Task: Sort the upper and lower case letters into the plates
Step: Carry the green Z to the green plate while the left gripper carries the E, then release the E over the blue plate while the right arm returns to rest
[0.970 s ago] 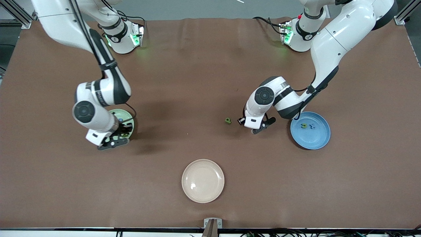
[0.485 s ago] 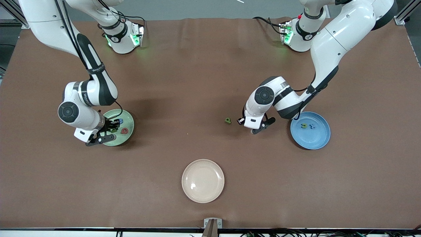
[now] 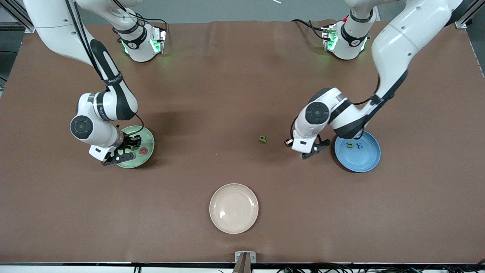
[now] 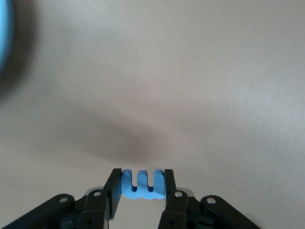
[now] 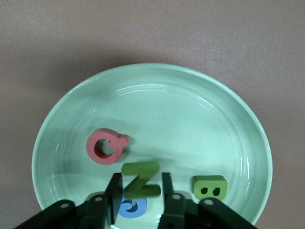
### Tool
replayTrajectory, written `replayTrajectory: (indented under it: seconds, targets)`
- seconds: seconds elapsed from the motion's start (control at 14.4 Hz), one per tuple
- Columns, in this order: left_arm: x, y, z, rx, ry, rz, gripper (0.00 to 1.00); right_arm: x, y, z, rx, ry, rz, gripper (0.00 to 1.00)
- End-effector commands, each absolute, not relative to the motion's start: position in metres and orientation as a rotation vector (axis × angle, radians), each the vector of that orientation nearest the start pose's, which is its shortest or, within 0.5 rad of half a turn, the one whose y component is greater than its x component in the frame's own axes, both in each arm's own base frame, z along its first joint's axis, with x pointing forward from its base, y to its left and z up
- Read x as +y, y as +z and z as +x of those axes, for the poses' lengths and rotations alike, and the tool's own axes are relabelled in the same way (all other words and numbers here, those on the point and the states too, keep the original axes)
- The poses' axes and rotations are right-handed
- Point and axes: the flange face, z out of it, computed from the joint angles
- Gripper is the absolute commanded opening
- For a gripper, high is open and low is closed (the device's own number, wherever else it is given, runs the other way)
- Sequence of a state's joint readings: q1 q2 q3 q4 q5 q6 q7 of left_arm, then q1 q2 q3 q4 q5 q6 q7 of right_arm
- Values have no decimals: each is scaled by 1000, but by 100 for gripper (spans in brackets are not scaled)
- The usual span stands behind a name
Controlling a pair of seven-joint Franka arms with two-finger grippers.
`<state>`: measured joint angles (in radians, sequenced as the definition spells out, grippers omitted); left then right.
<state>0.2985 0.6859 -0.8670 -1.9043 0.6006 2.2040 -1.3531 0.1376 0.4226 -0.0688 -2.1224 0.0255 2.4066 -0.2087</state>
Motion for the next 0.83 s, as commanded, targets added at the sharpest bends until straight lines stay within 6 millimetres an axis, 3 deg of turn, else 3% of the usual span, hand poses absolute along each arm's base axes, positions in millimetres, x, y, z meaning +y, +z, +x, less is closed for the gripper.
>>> replayTrajectory:
  seconds: [0.0, 0.14, 0.28, 0.49, 0.62, 0.76]
  targets:
    - [-228, 280, 563, -640, 160, -3068, 11, 39, 215, 565, -407, 172, -3095, 100]
    - [-181, 292, 573, -506, 208, -3082, 11, 43, 224, 572, -412, 172, -3095, 100]
    - [-153, 290, 576, -418, 240, -3075, 11, 44, 243, 582, -411, 215, -3088, 100]
    - [-102, 290, 593, -293, 219, -3112, 11, 39, 301, 598, -368, 280, -3079, 100]
    - [-66, 282, 610, -220, 194, -3112, 11, 34, 347, 596, -151, 262, -3108, 100]
    - [-58, 279, 616, -149, 141, -3105, 11, 34, 382, 590, -64, 255, -3133, 100]
